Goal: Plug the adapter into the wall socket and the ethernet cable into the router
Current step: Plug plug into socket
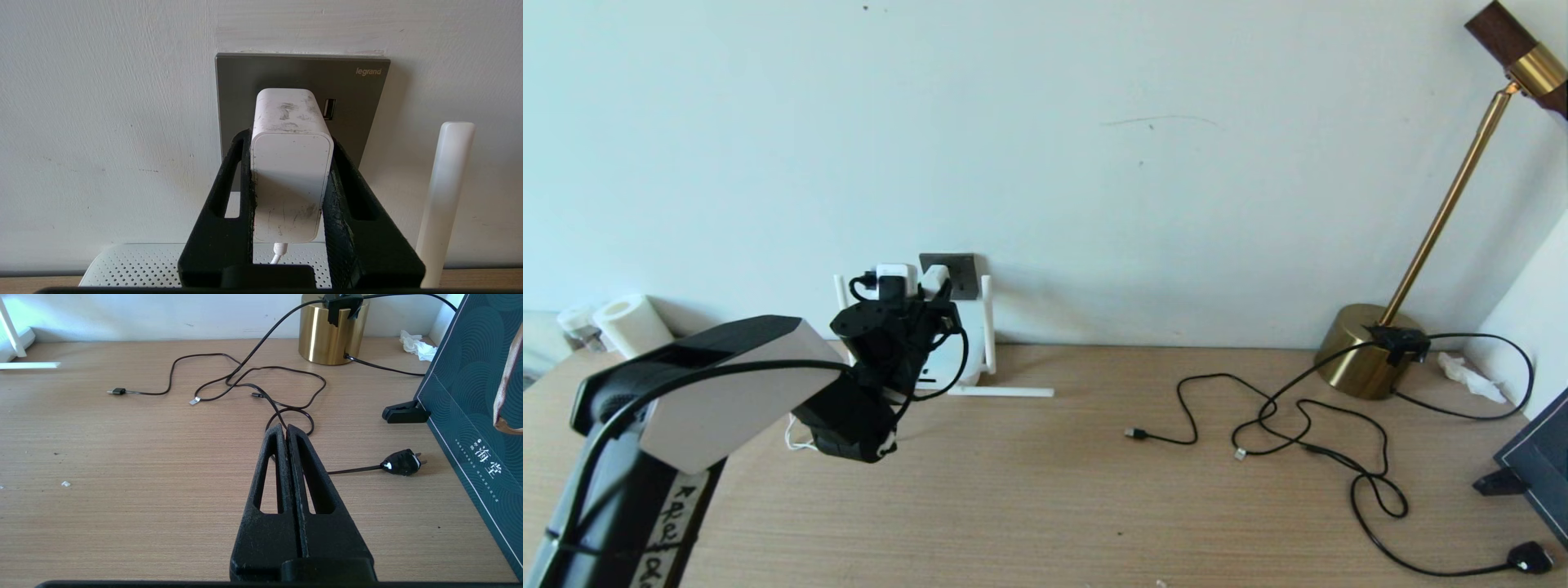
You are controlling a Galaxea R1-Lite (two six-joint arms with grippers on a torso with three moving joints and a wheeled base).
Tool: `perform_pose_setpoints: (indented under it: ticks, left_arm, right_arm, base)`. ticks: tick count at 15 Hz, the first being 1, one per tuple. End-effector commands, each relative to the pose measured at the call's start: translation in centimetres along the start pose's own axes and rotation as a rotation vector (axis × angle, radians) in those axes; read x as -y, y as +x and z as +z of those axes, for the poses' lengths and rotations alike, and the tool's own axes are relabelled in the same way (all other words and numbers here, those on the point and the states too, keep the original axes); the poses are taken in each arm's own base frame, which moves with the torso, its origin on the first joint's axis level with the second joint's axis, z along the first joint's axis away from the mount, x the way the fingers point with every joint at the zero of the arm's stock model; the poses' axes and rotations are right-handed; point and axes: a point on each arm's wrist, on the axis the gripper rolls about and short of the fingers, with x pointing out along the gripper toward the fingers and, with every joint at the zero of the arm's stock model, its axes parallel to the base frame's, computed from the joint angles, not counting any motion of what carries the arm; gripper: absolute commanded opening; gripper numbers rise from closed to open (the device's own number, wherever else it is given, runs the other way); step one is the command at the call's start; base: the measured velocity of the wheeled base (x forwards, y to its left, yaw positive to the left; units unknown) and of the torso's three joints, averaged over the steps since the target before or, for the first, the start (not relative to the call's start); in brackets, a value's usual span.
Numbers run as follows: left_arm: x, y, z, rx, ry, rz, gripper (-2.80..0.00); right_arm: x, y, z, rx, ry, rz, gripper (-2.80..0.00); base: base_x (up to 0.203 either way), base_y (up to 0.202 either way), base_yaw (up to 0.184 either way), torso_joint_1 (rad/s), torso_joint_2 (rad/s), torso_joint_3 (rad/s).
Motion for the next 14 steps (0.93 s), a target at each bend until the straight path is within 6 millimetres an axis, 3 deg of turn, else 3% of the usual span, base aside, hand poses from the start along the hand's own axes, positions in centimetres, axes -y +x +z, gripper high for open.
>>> perform_pose_setpoints:
  ticks: [1, 14]
  left_arm:
    - [0.02, -0.03, -0.32, 0.001, 0.0, 0.001, -2.8]
    - [0.06, 0.34, -1.08, 0.004, 0.0, 0.003, -2.8]
  right_arm:
    - [0.0, 0.0, 0.0, 0.001, 0.0, 0.0, -2.8]
    - [0.0, 0.0, 0.0, 0.001, 0.0, 0.0, -2.8]
  base:
    - [0.0, 0.0, 0.0, 0.0, 0.0, 0.0]
    - [0.0, 0.0, 0.0, 0.0, 0.0, 0.0]
